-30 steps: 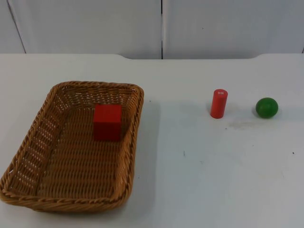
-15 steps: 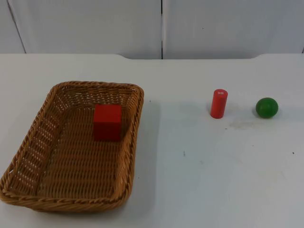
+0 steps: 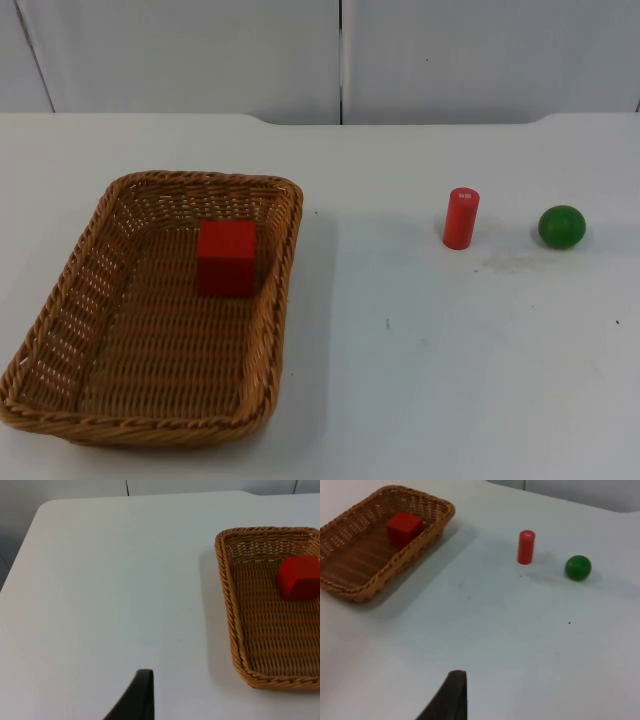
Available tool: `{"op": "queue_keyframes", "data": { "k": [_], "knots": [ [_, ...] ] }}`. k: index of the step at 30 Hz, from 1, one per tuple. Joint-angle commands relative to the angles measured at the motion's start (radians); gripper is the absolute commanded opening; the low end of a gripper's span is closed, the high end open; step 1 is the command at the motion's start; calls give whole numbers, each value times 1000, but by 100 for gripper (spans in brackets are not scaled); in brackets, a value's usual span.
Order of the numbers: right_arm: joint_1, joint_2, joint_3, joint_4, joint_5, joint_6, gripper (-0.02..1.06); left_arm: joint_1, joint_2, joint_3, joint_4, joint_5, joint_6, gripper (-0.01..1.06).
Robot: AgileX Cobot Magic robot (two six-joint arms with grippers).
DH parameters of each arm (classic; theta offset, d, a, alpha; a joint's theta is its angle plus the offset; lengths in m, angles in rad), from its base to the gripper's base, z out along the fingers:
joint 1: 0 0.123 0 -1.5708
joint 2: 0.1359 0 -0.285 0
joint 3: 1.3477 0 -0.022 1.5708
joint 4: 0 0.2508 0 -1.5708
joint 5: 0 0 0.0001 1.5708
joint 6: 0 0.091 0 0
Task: Pick up the basket with the left hand and place the object to the left of the red cylinder into the basket with the right hand.
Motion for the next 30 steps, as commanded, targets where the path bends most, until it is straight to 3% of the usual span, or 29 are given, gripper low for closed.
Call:
{"op": "queue_keyframes", "data": {
  "k": [1, 30],
  "knots": [
    [-21, -3, 7, 3, -4, 1, 105, 3, -5, 4, 4, 1, -5, 105],
    [-358, -3, 7, 1, -4, 1, 105, 3, -5, 4, 4, 1, -5, 105]
  ]
}}
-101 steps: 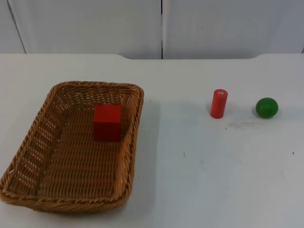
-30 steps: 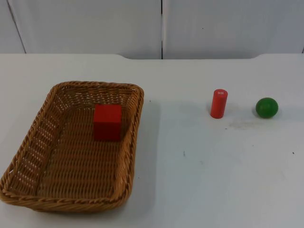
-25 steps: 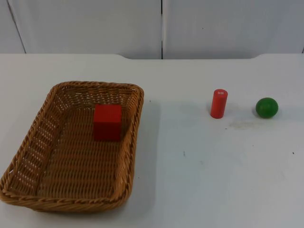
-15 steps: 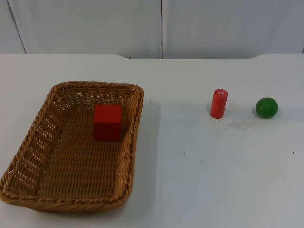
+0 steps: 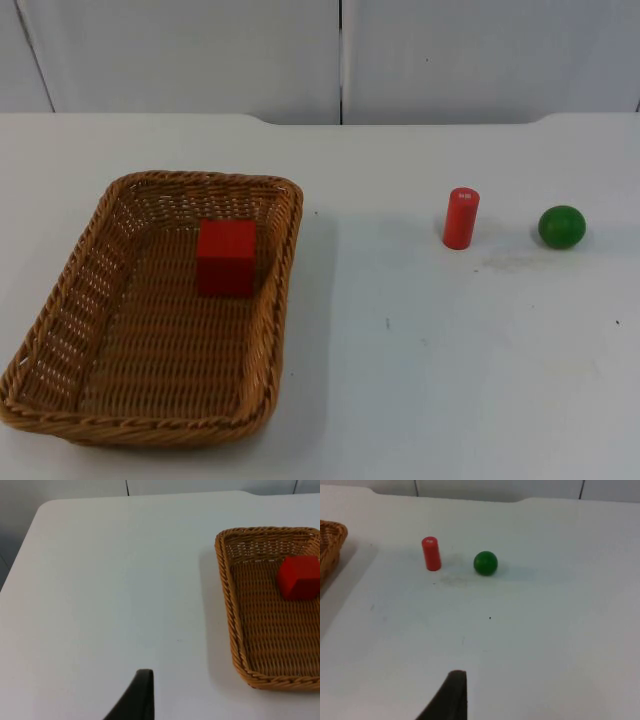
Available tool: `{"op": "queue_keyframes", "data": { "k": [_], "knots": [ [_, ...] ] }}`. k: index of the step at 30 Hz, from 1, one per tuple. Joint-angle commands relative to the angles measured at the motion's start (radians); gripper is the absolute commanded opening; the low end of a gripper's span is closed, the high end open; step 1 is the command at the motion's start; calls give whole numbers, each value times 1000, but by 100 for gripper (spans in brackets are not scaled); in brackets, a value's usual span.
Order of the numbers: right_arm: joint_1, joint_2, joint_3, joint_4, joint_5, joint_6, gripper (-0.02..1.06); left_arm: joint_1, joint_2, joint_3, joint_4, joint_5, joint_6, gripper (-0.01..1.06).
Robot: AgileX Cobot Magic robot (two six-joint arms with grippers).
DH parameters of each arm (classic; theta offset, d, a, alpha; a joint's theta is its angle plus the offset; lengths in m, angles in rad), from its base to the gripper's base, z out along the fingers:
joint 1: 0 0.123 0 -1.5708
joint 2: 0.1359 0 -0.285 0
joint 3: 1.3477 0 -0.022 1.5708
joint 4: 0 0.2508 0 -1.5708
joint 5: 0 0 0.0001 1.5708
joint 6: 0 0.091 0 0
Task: Pick up the basket with the left hand and place the object to the left of the red cylinder into the basket with the right hand.
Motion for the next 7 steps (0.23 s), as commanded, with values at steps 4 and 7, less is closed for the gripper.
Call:
{"op": "queue_keyframes", "data": {
  "k": [4, 7],
  "knots": [
    [-76, -3, 7, -1, -4, 1, 105, 3, -5, 4, 4, 1, -5, 105],
    [-94, -3, 7, -1, -4, 1, 105, 3, -5, 4, 4, 1, -5, 105]
  ]
}}
